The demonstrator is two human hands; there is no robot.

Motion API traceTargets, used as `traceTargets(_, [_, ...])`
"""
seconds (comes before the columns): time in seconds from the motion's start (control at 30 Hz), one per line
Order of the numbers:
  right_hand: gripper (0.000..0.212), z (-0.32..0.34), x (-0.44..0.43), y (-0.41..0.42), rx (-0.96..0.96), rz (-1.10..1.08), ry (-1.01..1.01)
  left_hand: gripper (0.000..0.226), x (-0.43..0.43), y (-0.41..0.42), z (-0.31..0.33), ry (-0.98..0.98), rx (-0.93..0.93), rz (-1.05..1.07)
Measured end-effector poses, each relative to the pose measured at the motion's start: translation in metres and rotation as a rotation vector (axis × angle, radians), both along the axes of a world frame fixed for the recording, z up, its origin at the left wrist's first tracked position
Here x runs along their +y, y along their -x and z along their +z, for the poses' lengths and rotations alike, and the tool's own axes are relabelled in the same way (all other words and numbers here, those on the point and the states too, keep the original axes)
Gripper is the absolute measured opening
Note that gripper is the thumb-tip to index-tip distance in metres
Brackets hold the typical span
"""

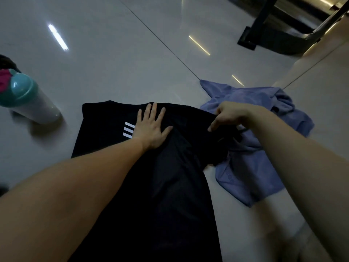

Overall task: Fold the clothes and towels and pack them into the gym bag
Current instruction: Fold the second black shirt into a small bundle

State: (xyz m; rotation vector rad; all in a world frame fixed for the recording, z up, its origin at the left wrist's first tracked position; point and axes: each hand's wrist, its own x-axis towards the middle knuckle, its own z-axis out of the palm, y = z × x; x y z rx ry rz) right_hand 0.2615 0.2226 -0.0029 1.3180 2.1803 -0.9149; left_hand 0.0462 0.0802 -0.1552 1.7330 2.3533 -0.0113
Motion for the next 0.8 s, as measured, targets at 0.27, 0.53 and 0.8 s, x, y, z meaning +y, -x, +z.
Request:
traceTargets(0.27, [0.011,0.023,-0.002,-0.007,0.042,-0.047,0.133,0.084,0.009,0.001,0.016,0.091,-0.02,0.025])
traceTargets(0.53, [0.019,0.028,-0.052,0.054,0.412,-0.328,0.24,0.047,-0.026,-0.013,0.083,-0.144,-1.308,0.61])
traceTargets(0.8, [0.016,-0.006,-0.09,0.119,0.489,-0.335,0.287,0.065,-0.089,-0.013,0.106,-0.074,-1.945,0.558])
